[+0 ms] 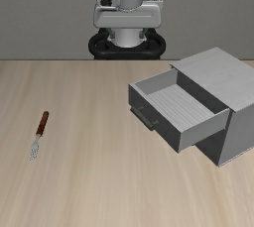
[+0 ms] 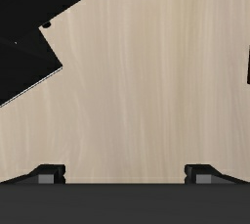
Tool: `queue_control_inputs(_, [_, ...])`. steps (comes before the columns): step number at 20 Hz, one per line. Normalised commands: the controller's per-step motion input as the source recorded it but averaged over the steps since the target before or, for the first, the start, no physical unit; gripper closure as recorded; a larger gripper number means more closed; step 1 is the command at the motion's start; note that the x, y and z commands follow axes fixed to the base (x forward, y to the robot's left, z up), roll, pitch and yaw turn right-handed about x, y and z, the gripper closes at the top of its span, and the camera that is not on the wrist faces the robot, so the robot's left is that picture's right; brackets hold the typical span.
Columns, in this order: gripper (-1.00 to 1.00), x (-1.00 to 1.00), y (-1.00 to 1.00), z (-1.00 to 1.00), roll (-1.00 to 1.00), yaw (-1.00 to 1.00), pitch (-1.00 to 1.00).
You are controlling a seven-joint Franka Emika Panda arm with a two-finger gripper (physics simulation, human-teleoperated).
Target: Pick up the fork and place it in the top layer of the cabinet
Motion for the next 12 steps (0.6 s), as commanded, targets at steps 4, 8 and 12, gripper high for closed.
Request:
queue_control_inputs(4, [-1.00,0.00,-1.00,0.00,0.00,0.00,0.00])
queue_control_inputs(8, [-1.00,0.00,-1.00,0.00,0.00,0.00,0.00])
queue_control_inputs(12, [-1.00,0.00,-1.00,0.00,0.00,0.00,0.00])
